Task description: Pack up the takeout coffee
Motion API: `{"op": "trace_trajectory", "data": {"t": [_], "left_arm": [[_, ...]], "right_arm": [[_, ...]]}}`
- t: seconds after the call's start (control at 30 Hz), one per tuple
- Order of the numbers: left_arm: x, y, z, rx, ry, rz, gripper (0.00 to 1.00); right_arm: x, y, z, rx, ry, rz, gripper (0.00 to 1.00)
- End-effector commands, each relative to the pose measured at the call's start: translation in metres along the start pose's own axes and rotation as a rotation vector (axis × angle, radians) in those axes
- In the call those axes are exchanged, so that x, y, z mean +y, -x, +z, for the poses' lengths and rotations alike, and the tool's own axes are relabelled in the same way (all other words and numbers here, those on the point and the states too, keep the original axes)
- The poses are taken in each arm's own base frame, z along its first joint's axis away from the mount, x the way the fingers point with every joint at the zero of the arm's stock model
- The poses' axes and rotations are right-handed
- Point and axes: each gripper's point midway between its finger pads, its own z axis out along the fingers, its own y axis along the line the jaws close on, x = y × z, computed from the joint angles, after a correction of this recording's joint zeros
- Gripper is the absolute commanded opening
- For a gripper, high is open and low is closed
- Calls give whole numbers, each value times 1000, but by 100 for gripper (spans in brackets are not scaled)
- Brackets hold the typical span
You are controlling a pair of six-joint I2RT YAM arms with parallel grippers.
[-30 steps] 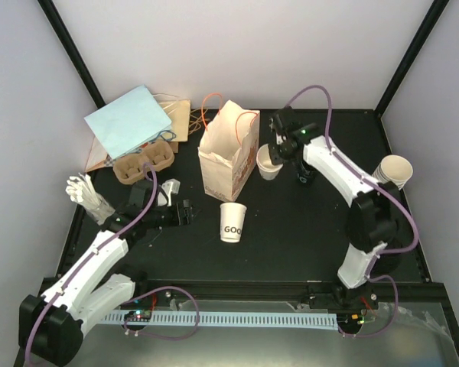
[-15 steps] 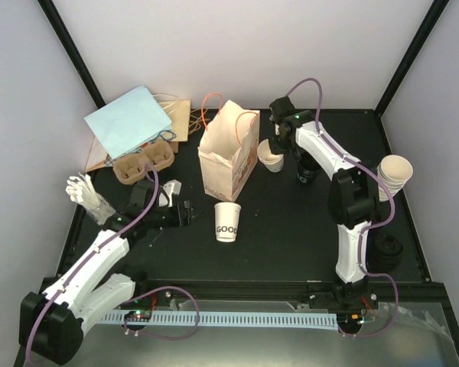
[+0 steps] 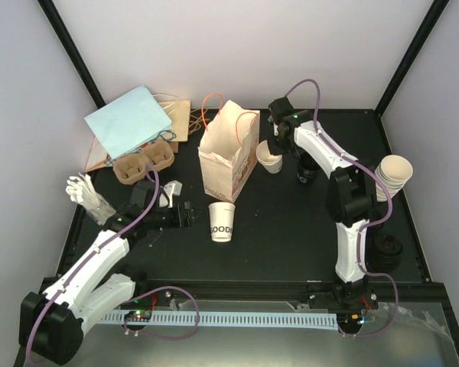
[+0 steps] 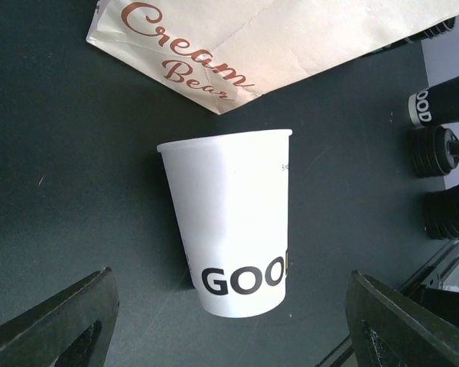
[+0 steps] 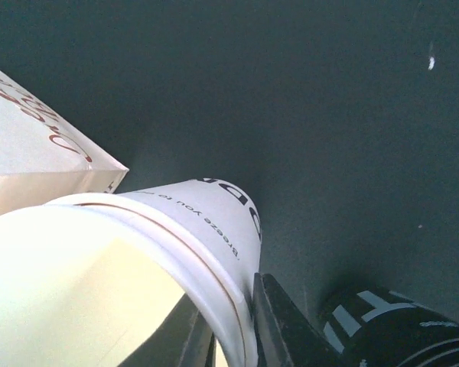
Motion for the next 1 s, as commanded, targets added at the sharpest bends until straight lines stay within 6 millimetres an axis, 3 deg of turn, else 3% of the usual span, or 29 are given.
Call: {"op": "trace_trajectory", "data": {"t": [0.0,0.07,0.2,0.37,0.47,0.57,0.7,0.87,0.97], "left_arm": [[-4,0,-1,5,-22,24,83],[-3,-2,-1,11,-21,26,84],[-2,-6,0,33,-17,32,84],[0,-14,4,65,37,42,91],[-1,-21,8,73,77,55,98],[-5,-26,12,74,115,77,99],[-10,-26,17,68,184,117,99],[-12,-32,30,108,228,130,99],[-15,-36,38,123,234,115,99]], "right_arm": [[-1,1,7,11,14,7,20],[-2,0,8,15,15,13,34],[-11,5,-6,-14,-20,20,44],[-20,21,-54,-120,-41,18,53],[-20,24,-82,-162,-24,11,59],[-18,22,-108,-201,2,6,63],[-6,11,-137,-248,57,-4,64],[22,-22,-158,-312,166,-32,67],[26,-41,-167,-345,201,-29,67]]}}
